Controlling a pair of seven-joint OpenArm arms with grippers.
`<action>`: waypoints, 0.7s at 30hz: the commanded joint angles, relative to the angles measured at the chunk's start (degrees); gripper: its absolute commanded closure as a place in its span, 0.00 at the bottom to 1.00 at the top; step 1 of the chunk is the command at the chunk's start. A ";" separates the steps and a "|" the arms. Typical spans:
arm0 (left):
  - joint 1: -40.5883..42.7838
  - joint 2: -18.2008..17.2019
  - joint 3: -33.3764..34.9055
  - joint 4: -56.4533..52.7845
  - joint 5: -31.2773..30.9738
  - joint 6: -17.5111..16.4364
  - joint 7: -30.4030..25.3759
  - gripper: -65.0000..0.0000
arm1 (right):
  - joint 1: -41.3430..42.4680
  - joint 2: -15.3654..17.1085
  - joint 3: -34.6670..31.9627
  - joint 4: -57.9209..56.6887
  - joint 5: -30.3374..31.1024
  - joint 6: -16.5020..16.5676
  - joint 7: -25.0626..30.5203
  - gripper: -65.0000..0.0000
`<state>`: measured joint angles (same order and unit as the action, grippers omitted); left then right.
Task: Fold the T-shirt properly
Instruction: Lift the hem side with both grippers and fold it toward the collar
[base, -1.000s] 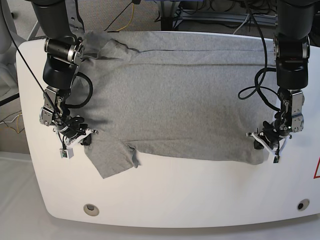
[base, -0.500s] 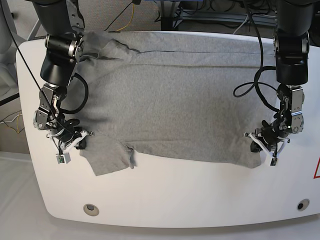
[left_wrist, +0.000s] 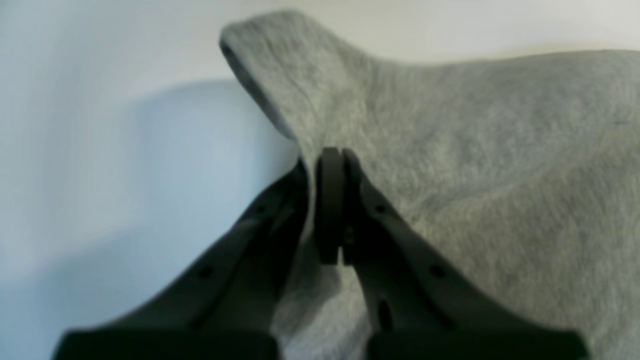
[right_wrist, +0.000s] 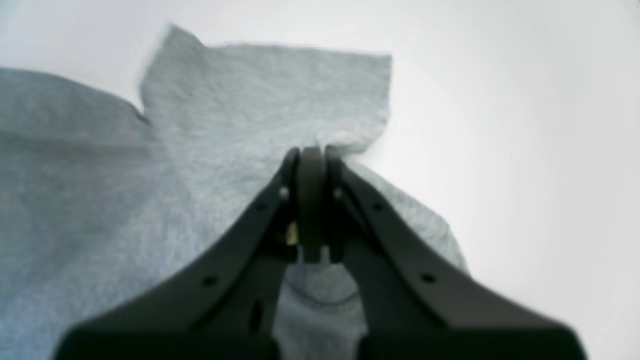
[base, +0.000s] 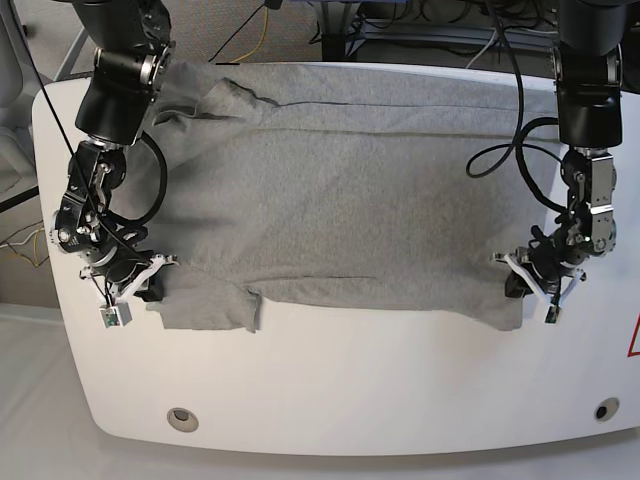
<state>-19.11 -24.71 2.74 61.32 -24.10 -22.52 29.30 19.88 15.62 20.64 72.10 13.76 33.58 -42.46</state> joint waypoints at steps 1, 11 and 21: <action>-0.70 -1.17 -0.94 1.88 -0.93 -0.18 -0.78 1.00 | 0.90 1.22 0.31 3.10 1.55 0.29 0.17 1.00; 3.22 -0.72 -3.86 4.89 -1.88 -1.27 -0.74 1.00 | -1.63 1.40 0.55 10.40 3.90 0.39 -6.15 1.00; 7.53 -1.83 -5.59 11.05 -0.80 -0.51 -0.72 1.00 | -7.67 1.65 0.82 20.31 5.35 0.45 -9.63 1.00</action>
<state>-10.98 -25.30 -2.07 70.35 -24.49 -23.14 29.91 11.49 16.32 21.12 90.24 18.52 34.20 -52.69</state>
